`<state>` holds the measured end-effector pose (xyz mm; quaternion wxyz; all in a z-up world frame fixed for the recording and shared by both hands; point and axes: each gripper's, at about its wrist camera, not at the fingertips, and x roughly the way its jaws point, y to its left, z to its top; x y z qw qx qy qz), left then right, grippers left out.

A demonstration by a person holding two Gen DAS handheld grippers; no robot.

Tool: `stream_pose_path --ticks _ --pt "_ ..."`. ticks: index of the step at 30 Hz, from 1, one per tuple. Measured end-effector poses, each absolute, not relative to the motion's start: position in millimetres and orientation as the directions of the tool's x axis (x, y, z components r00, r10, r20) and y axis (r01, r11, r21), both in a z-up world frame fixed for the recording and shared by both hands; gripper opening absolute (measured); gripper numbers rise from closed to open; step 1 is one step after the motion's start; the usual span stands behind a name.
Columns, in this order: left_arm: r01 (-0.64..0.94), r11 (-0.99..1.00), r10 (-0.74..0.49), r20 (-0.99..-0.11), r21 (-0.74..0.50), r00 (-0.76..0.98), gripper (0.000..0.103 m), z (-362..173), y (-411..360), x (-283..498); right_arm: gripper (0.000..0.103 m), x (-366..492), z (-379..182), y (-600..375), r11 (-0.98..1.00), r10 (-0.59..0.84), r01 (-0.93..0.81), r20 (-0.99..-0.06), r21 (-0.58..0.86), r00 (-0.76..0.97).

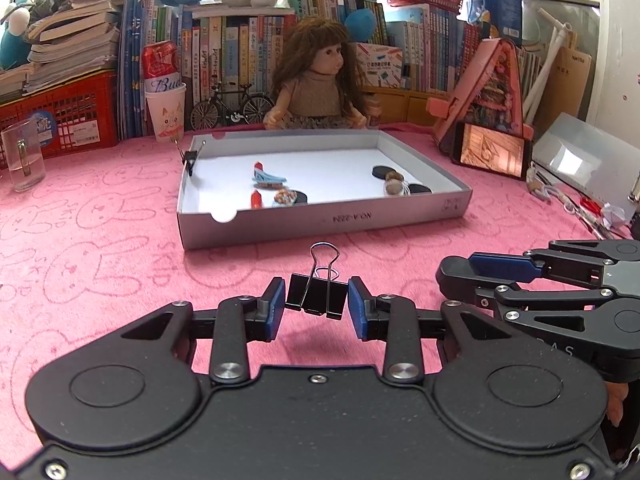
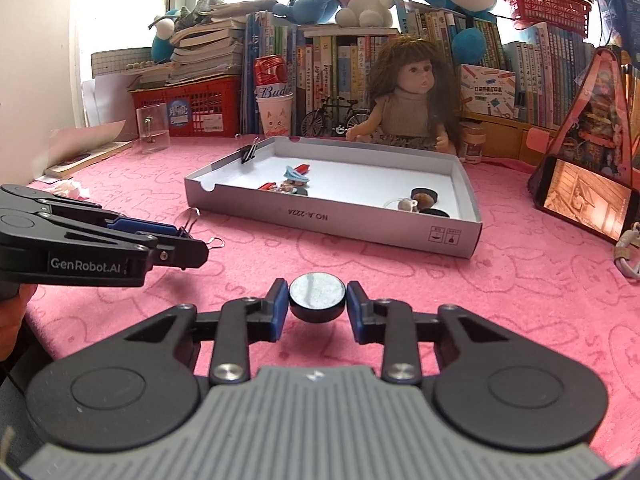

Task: Organize rigid objects
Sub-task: 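Carry the binder clip in the left tool and puck in the right tool into the tray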

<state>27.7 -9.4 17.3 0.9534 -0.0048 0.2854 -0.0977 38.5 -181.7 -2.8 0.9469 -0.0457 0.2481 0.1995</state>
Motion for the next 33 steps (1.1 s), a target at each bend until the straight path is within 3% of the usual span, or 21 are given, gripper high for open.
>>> stream_pose_path --ticks 13,33 --pt "0.154 0.986 -0.169 -0.496 -0.07 0.852 0.032 36.2 -2.5 56.0 0.037 70.1 9.6 -188.6 0.949 0.288 -0.316 -0.489 0.027 0.824" --pt "0.113 0.987 -0.153 -0.491 -0.11 0.858 0.032 42.6 -0.7 123.1 0.037 123.9 22.4 -190.4 0.959 0.273 -0.273 -0.466 0.069 0.841"
